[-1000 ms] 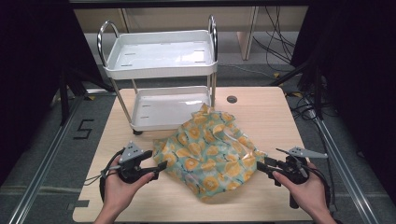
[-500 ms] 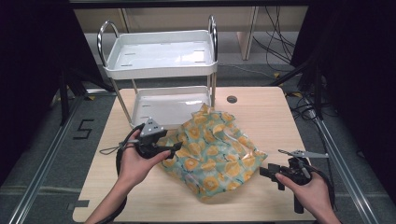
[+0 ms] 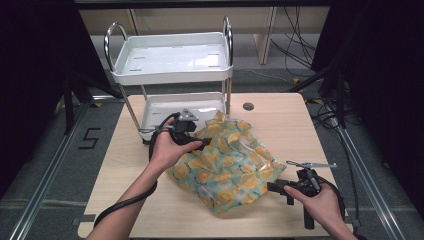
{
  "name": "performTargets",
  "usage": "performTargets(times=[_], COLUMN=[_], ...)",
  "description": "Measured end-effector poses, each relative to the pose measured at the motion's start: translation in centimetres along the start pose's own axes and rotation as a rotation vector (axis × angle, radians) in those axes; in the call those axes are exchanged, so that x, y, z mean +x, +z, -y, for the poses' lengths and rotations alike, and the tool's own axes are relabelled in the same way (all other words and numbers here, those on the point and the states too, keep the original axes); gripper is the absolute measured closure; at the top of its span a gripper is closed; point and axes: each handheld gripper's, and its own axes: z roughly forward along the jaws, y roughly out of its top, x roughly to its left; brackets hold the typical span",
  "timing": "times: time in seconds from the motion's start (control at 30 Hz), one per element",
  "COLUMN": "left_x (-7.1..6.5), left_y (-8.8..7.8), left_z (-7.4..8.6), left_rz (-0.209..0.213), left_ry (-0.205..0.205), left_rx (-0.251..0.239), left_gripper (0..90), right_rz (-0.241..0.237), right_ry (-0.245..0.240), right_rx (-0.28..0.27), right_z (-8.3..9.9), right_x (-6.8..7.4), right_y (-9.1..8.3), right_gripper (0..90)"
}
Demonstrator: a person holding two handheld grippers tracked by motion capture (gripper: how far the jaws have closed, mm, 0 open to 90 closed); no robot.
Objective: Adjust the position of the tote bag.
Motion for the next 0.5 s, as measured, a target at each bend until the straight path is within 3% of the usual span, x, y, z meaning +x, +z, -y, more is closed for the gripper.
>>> performTargets(times=[0.03,0.07,0.13,0.2,0.23,0.33,0.5], left_x=[0.0,-0.1,-0.1,0.0,0.0,0.1,0.4], left_y=[0.4,0.7,1.5,1.7,2.2,2.5,3.7], left_z=[-0.1,-0.1,-0.2,-0.3,-0.4,-0.5,-0.4], left_rz=[-0.004,0.003,-0.002,-0.002,0.003,0.002,0.006], left_ry=[0.000,0.002,0.009,0.017,0.014,0.023,0.001], left_rx=[0.003,0.005,0.014,0.017,0.019,0.038,0.084], left_gripper=[25.5,25.3,24.6,24.6,24.5,24.1,25.4], right_rz=[0.000,-0.024,-0.052,-0.044,-0.077,-0.081,-0.082], right_ry=[0.000,0.032,0.037,0.032,0.031,0.038,0.072], right_rx=[0.000,0.015,0.018,0.023,0.027,0.018,0.031], right_z=[0.0,0.1,0.2,0.3,0.4,0.3,0.0], right_x=[0.0,0.3,0.4,0.4,0.7,1.0,1.3], right_y=[0.0,0.4,0.7,1.0,1.3,1.5,2.4], right_gripper=[47.9,47.6,47.1,46.6,46.0,45.7,44.2])
